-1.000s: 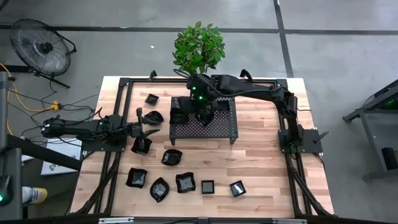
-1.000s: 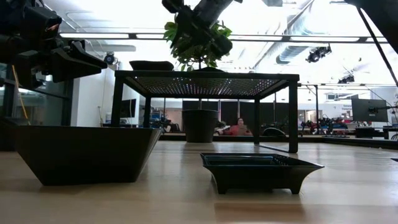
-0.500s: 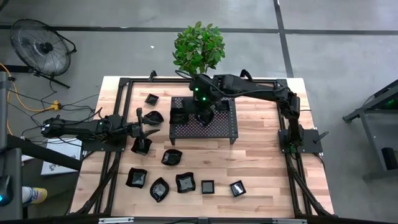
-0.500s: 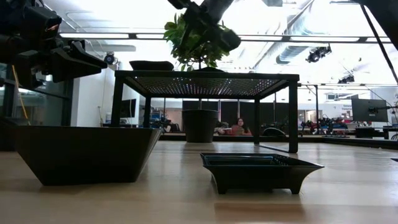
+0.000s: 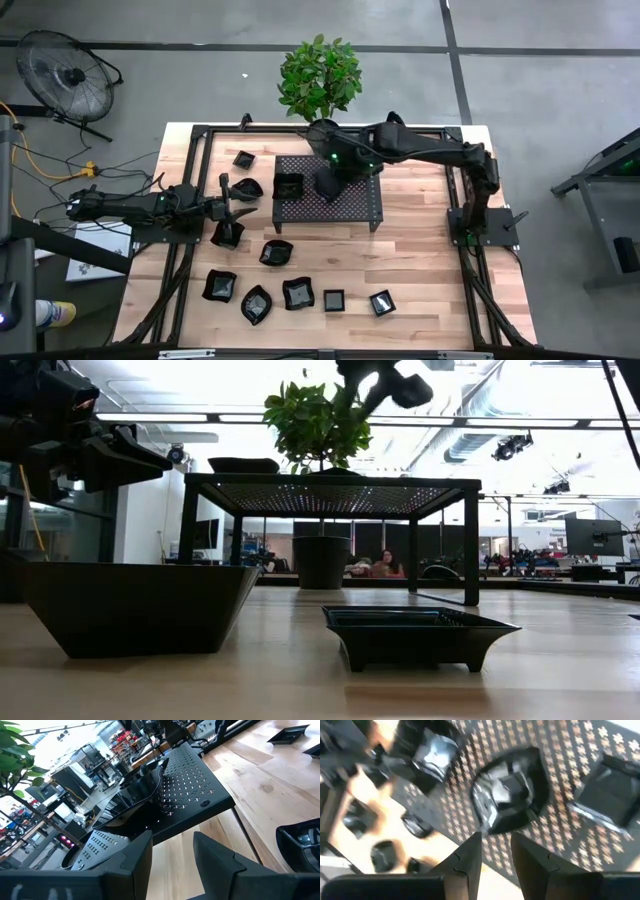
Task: Pick & Place Mini shaped plates
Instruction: Stack the black square plate on top of the other black square plates on the shelf
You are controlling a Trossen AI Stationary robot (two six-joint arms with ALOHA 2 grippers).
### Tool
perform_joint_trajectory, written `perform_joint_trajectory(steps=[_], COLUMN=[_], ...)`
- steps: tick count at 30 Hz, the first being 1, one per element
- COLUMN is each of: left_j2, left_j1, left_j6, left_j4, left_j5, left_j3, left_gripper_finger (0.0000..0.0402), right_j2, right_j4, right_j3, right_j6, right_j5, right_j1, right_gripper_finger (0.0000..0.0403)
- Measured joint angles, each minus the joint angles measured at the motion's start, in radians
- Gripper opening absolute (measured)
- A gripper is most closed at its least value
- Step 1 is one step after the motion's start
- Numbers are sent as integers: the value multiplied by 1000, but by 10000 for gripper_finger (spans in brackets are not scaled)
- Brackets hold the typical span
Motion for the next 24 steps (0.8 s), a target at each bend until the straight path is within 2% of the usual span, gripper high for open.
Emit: perform_joint_trajectory(steps=[9, 14, 17, 24], left_j2=[0, 0, 0, 0], left_j1=[0, 0, 0, 0], left_j6=[0, 0, 0, 0], left_j4=[0, 0, 0, 0], left_j5=[0, 0, 0, 0], left_j3=[0, 0, 0, 0], left_gripper_finger=[140, 140, 140, 140], right_j2=[-92, -155, -228, -468], right_j4=[-185, -262, -216, -36], right_j3=[0, -9, -117, -491], right_j6=[-65, -96, -109, -60], right_j5=[74, 152, 153, 147], right_j1=[44, 71, 85, 141], right_gripper_finger=[99, 99, 99, 99])
